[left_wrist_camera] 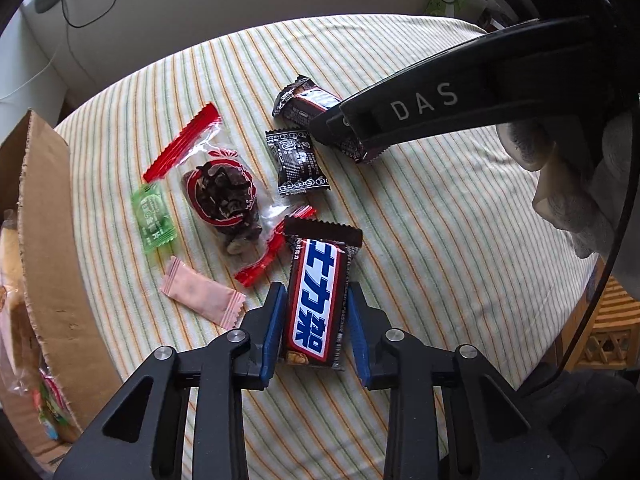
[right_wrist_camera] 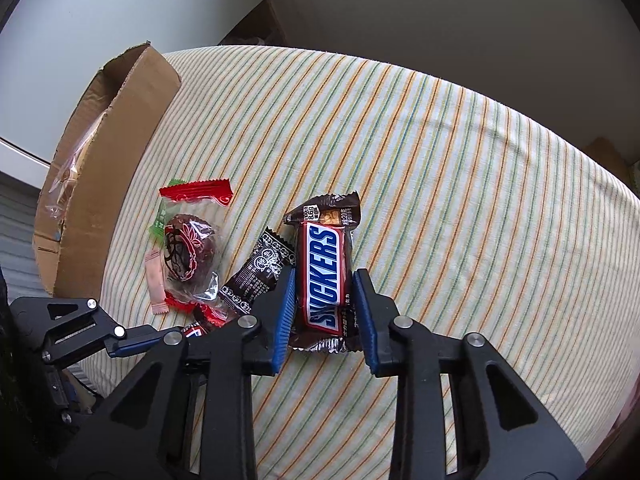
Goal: Organize snacks
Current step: 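Carry both candy bars over the box and open both tools to release them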
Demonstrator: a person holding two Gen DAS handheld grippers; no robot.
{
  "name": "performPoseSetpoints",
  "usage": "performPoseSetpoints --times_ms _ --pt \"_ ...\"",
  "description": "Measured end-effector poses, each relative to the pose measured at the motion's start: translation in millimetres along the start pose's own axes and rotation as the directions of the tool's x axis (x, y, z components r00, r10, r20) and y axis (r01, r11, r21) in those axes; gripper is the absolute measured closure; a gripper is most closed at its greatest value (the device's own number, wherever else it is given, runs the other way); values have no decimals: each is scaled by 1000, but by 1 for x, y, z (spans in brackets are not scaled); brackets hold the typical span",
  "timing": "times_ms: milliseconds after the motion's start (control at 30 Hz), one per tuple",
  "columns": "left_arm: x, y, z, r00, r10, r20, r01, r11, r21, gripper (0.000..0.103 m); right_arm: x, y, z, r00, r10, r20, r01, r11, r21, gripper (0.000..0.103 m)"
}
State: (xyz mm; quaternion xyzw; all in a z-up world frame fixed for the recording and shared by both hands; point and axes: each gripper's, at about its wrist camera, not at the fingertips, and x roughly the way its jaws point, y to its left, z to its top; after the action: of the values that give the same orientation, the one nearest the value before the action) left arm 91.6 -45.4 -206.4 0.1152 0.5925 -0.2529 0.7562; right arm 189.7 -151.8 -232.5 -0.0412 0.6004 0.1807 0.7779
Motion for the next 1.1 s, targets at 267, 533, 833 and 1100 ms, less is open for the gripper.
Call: performPoseSetpoints --times_ms 267,533,833,1100 --pt "-8 10 -8 997 -55 45 61 988 -139 76 -8 -4 -9 1000 -1 18 1 1000 9 73" --pt "-20 25 -40 992 -81 93 103 959 -264 76 -18 -2 -36 998 -24 56 21 999 49 73" --pt "-39 34 -68 989 -60 135 101 943 -318 76 -30 -8 -85 995 -5 96 -12 985 174 73" --pt "-64 43 -79 985 -44 168 100 935 -341 76 -58 -16 -104 990 0 138 -26 982 188 73"
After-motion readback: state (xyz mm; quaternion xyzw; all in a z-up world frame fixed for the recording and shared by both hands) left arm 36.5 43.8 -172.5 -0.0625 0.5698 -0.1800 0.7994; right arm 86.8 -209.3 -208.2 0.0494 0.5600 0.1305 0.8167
